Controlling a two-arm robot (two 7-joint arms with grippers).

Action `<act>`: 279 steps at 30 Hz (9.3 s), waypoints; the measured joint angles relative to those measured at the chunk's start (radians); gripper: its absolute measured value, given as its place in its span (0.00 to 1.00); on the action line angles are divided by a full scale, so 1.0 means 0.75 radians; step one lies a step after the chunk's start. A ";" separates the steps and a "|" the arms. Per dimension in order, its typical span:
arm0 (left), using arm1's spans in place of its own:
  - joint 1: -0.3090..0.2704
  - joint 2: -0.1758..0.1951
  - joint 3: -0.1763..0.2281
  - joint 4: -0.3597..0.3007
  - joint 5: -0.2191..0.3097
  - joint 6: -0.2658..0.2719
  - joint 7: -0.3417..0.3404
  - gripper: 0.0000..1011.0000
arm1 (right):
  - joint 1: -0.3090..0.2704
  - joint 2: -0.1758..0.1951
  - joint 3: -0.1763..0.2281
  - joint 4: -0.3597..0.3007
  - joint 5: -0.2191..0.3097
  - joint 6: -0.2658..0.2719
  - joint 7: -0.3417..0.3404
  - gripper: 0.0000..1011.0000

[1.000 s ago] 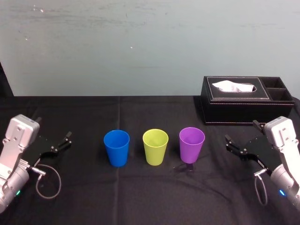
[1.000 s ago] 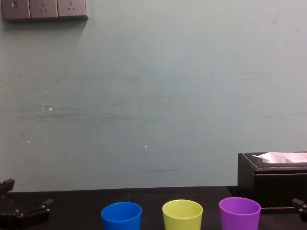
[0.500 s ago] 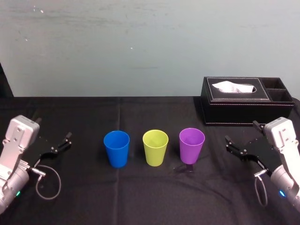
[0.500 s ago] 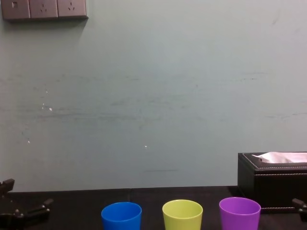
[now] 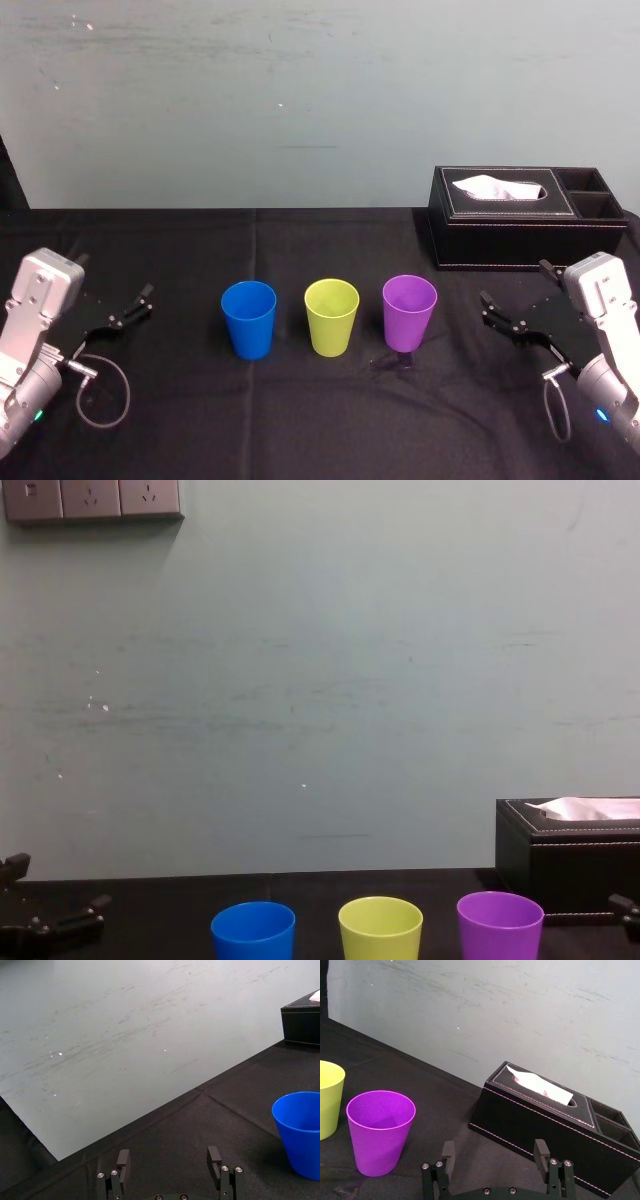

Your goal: Stack the three plastic cups sequentially using one hand.

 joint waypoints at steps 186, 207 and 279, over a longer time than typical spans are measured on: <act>0.000 0.000 0.000 0.000 0.000 0.000 0.000 0.99 | 0.125 -0.457 0.116 0.184 -0.074 0.413 0.318 0.99; 0.000 0.000 0.000 0.000 0.000 0.000 0.000 0.99 | 0.130 -0.465 0.124 0.197 -0.087 0.410 0.316 0.93; 0.000 0.000 0.000 0.000 0.000 0.000 0.000 0.99 | 0.334 -0.537 -0.038 0.016 -0.132 0.400 0.589 0.71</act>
